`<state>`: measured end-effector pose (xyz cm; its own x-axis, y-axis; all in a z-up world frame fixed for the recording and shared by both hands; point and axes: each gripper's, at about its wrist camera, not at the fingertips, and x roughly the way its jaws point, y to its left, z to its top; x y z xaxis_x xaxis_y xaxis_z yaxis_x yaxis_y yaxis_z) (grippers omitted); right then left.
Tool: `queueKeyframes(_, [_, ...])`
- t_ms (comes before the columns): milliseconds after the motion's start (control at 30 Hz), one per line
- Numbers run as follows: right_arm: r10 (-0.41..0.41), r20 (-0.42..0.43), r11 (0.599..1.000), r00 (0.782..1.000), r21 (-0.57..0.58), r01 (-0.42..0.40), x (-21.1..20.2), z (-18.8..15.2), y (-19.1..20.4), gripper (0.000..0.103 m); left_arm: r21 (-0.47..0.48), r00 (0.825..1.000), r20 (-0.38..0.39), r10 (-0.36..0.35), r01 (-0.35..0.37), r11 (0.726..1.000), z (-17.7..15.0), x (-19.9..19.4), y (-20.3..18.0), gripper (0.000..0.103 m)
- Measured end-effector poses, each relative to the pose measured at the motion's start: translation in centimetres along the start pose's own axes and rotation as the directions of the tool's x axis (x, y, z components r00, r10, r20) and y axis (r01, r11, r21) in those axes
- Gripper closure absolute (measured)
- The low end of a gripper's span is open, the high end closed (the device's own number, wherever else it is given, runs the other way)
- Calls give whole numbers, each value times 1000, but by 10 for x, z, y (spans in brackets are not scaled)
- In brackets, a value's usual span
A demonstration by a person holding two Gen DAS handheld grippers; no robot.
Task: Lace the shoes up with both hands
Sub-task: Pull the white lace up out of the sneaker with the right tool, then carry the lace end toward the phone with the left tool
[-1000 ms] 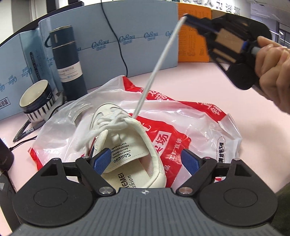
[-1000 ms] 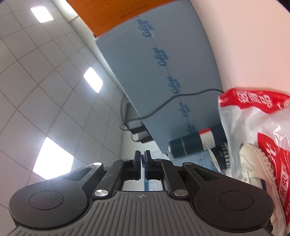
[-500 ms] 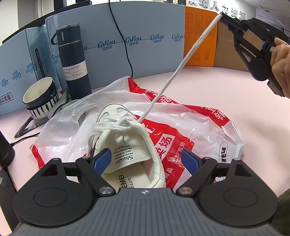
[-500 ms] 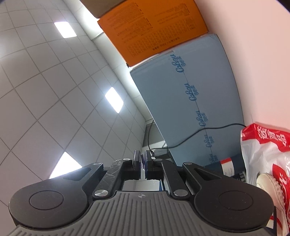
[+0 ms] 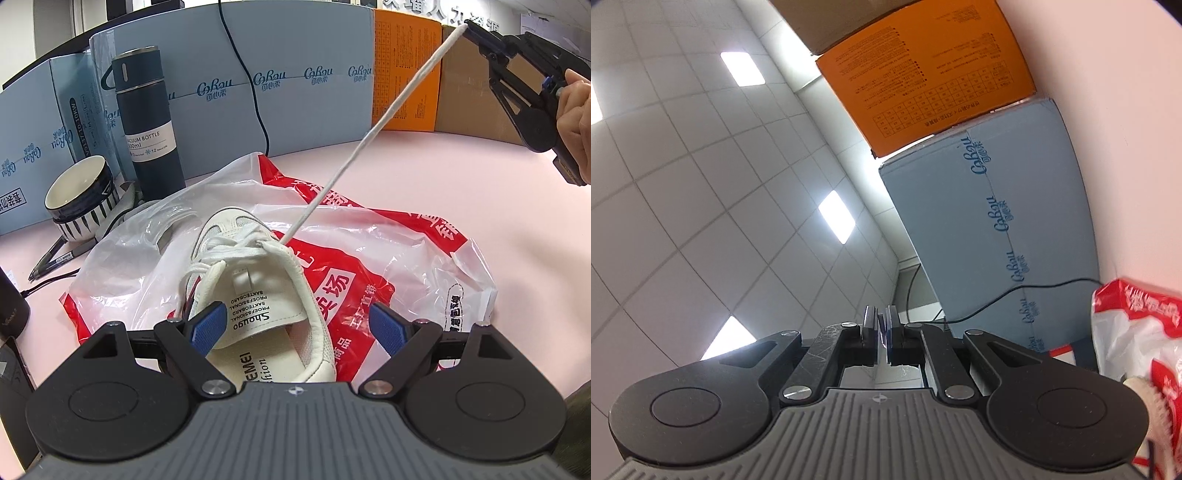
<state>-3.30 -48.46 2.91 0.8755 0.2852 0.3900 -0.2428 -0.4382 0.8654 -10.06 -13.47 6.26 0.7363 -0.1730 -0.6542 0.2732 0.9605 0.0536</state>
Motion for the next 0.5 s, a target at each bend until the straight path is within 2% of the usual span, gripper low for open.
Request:
queueKeyframes(33, [-12,21,1000,1000,-23,13,-2,1,3,94,4,1000,-2,-3,3,1000,0,0,0,21])
queueKeyframes(67, [-24,43,999,999,-47,26,-5,2,7,88,11,1000,-3,-12,12,1000,0,-2,1,21])
queueKeyframes(167, [-76,109,985,991,-144,91,-13,6,22,37,38,998,17,-55,54,998,-2,-11,1,21])
queueKeyframes(233, [-109,94,968,990,-217,127,-11,7,32,34,64,995,51,-89,85,994,-3,-22,-1,21])
queueKeyframes(300, [-172,57,941,984,-285,181,-5,3,40,20,89,994,83,-74,66,994,-5,-34,-1,20])
queueKeyframes(367, [-252,0,897,968,-375,233,5,-9,44,18,100,993,110,-47,36,994,-7,-45,2,20])
queueKeyframes(400, [-305,-48,864,951,-434,255,14,-20,44,17,91,993,117,-26,15,996,-8,-49,5,20])
queueKeyframes(500, [-447,-182,765,876,-585,269,39,-54,35,17,30,990,125,61,-65,997,-16,-62,20,20])
